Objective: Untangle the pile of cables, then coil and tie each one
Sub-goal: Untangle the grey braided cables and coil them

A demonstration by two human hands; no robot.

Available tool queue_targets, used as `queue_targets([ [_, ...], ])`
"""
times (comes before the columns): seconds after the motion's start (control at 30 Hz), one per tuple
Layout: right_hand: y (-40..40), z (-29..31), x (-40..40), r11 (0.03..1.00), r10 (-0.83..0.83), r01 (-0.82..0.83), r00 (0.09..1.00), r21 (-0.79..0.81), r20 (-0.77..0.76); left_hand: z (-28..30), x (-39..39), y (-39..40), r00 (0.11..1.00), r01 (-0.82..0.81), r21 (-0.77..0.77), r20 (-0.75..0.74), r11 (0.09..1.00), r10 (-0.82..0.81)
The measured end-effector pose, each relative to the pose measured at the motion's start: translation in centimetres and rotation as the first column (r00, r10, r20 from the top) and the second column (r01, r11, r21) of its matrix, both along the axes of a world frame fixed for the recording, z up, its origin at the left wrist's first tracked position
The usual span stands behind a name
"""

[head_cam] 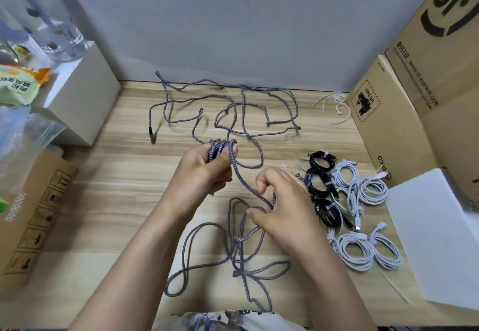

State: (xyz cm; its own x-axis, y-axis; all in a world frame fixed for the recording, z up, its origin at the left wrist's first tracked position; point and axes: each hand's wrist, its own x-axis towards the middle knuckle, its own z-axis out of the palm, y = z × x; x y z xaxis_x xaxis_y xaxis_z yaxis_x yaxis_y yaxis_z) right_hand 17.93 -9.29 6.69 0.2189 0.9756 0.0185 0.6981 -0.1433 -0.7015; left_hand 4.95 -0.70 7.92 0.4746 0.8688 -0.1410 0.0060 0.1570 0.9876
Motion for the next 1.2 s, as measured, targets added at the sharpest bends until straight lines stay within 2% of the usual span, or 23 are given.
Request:
queue_targets([
  [0.03, 0.0, 0.3, -0.3, 1.0, 0.01, -0.01, 1.0, -0.01, 0.018, -0.2, 0.2, -0.1, 1.0, -0.009, 0.009, -0.001, 1.0, 0.009],
  [0.07, -0.2, 0.7, -0.7, 1.0, 0.018, -0.019, 0.998, -0.016, -0.052, -0.4, 0.3, -0.2, 0.999, -0.035, 0.047, -0.036, 0.998, 0.037],
  [0.1, -0.4, 1.2, -1.1, 0.999, 0.021, -0.025, 0.979, -0.019, -0.205, -0.7, 0.4, -0.2, 0.991, -0.068, 0.12, -0.106, 0.99, 0.081],
  [0.13, -0.5, 2.0, -1.6, 0.999, 0.018, -0.031, 0.918, -0.026, -0.397, -1.1, 0.4, -0.2, 0.973, -0.082, 0.214, -0.196, 0.973, 0.125],
  [0.2, -0.6, 3.2, -1.9, 0.999, -0.039, 0.013, 0.712, -0.042, -0.701, -1.8, 0.3, -0.1, 0.922, -0.024, 0.343, -0.356, 0.939, 0.153],
  [0.23, -0.6, 3.4, -1.6, 0.996, -0.087, 0.072, 0.637, -0.053, -0.766, -2.0, 0.2, -0.1, 0.907, 0.035, 0.352, -0.403, 0.935, 0.118],
  [0.27, -0.4, 3.4, -1.1, 0.989, -0.124, 0.139, 0.602, -0.05, -0.789, -2.1, 0.2, -0.1, 0.897, 0.097, 0.318, -0.439, 0.943, 0.056],
  [0.3, -0.2, 3.3, -0.5, 0.979, -0.146, 0.205, 0.619, -0.021, -0.772, -2.0, 0.0, -0.1, 0.891, 0.159, 0.251, -0.453, 0.955, -0.03],
  [0.33, -0.1, 3.2, 0.1, 0.966, -0.165, 0.26, 0.672, 0.02, -0.722, -1.8, 0.0, -0.1, 0.899, 0.219, 0.157, -0.417, 0.963, -0.137],
  [0.4, 0.2, 2.3, 1.1, 0.943, -0.186, 0.315, 0.764, 0.106, -0.618, -1.1, -0.5, -0.4, 0.912, 0.343, -0.051, -0.224, 0.938, -0.345],
  [0.43, 0.4, 1.8, 1.3, 0.939, -0.182, 0.321, 0.774, 0.128, -0.606, -0.9, -0.7, -0.6, 0.905, 0.402, -0.115, -0.102, 0.909, -0.413],
  [0.5, 0.9, 0.8, 1.4, 0.955, -0.103, 0.252, 0.778, 0.158, -0.62, -0.6, -0.8, -0.9, 0.855, 0.509, -0.156, 0.203, 0.847, -0.476],
  [0.53, 1.2, 0.2, 1.3, 0.97, -0.055, 0.186, 0.792, 0.155, -0.608, -0.6, -0.6, -0.8, 0.787, 0.566, -0.161, 0.397, 0.808, -0.472],
  [0.57, 1.5, -0.4, 1.2, 0.986, -0.018, 0.11, 0.823, 0.128, -0.568, -0.4, -0.3, -0.8, 0.668, 0.64, -0.158, 0.598, 0.752, -0.442],
  [0.6, 1.5, -0.8, 1.0, 0.997, 0.01, 0.033, 0.857, 0.075, -0.516, -0.2, 0.0, -0.6, 0.511, 0.718, -0.151, 0.777, 0.679, -0.367],
  [0.63, 1.5, -1.1, 0.8, 0.999, 0.041, -0.044, 0.887, 0.003, -0.46, 0.0, 0.4, -0.3, 0.378, 0.763, -0.145, 0.891, 0.629, -0.253],
  [0.67, 1.3, -1.4, 0.6, 0.99, 0.069, -0.113, 0.904, -0.081, -0.422, 0.3, 0.7, 0.0, 0.331, 0.739, -0.156, 0.931, 0.655, -0.151],
  [0.77, 0.4, -1.7, -0.1, 0.947, 0.106, -0.23, 0.881, -0.222, -0.461, 0.7, 1.6, 0.4, 0.432, 0.496, -0.276, 0.901, 0.823, 0.042],
  [0.83, 0.1, -1.5, -0.3, 0.94, 0.141, -0.244, 0.914, -0.237, -0.379, 0.6, 2.4, 0.1, 0.602, 0.254, -0.349, 0.787, 0.902, 0.135],
  [0.9, 0.0, -1.0, -0.2, 0.937, 0.188, -0.248, 0.952, -0.245, -0.242, 0.2, 2.9, -0.5, 0.721, 0.075, -0.295, 0.676, 0.953, 0.152],
  [1.0, -0.2, -0.3, -0.2, 0.923, 0.225, -0.243, 0.97, -0.3, -0.095, -0.5, 3.8, -1.3, 0.817, -0.006, -0.182, 0.565, 0.983, 0.11],
  [1.1, -0.4, -0.1, -0.4, 0.919, 0.189, -0.169, 0.982, -0.355, 0.022, -0.8, 4.1, -1.9, 0.85, -0.045, -0.117, 0.517, 0.992, 0.099],
  [1.2, -0.7, -0.5, 0.2, 0.917, 0.088, -0.078, 0.996, -0.391, 0.007, -0.4, 3.9, -2.4, 0.801, -0.046, -0.121, 0.589, 0.992, 0.109],
])
